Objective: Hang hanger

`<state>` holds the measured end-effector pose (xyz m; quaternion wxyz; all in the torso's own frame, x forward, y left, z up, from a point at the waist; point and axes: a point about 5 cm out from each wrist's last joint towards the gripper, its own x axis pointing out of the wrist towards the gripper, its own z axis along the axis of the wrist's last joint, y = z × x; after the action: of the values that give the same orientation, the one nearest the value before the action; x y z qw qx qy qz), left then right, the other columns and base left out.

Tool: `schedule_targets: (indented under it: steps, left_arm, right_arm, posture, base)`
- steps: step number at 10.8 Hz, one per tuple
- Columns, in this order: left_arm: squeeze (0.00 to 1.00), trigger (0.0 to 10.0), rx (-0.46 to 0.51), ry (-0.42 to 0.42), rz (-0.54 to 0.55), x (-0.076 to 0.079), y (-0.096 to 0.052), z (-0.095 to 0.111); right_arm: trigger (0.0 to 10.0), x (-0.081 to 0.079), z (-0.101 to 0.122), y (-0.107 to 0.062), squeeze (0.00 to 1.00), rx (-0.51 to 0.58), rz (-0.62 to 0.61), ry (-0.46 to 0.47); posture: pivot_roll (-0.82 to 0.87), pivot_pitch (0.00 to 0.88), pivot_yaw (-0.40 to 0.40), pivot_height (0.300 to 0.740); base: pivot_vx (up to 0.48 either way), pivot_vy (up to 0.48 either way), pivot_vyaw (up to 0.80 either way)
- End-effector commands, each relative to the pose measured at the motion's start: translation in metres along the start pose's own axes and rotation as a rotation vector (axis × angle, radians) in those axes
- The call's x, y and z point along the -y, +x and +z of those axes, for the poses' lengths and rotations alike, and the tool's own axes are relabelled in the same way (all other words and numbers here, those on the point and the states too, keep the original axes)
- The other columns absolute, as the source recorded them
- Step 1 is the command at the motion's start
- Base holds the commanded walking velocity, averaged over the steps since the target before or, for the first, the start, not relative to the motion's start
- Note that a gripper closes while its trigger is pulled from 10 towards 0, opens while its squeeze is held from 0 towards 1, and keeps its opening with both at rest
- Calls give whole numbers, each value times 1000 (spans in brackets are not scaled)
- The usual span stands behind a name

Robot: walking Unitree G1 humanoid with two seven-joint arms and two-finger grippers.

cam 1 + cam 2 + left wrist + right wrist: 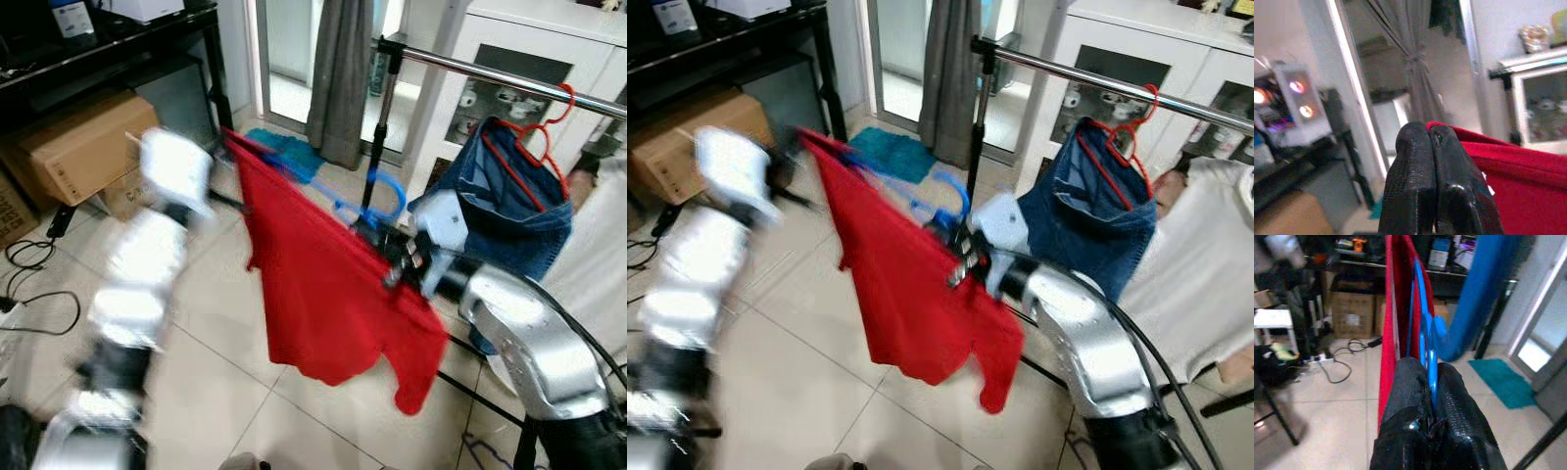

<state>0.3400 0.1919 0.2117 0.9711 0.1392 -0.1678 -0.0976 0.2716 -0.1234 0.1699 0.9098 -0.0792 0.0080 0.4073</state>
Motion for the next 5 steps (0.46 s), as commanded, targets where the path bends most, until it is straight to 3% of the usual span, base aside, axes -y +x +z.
schedule_targets:
  steps: [1, 3, 4, 5]
  left_arm:
    - [0, 0, 17, 30, 109, -26, 2, 8]
    - [0, 0, -46, 109, 235, -71, 7, 8]
    - [0, 0, -129, 127, 262, -79, 3, -8]
    - [0, 0, -180, 102, 244, -73, 1, -22]
  right_arm:
    - [0, 1, -1, -7, 0, -13, 15, -11]
    - [0, -6, 3, -15, 0, 32, 110, 50]
    - [0, -10, 13, -17, 0, 124, 145, 139]
    - [0, -10, 19, -16, 0, 175, 138, 180]
  posture:
    - [-21, 0, -1, 740]
    - [-18, 0, 3, 740]
    - [-18, 0, 4, 740]
    - [-23, 0, 8, 740]
  base:
    - [0, 0, 0]
    - [0, 0, 0]
    - [0, 0, 0]
    - [0, 0, 0]
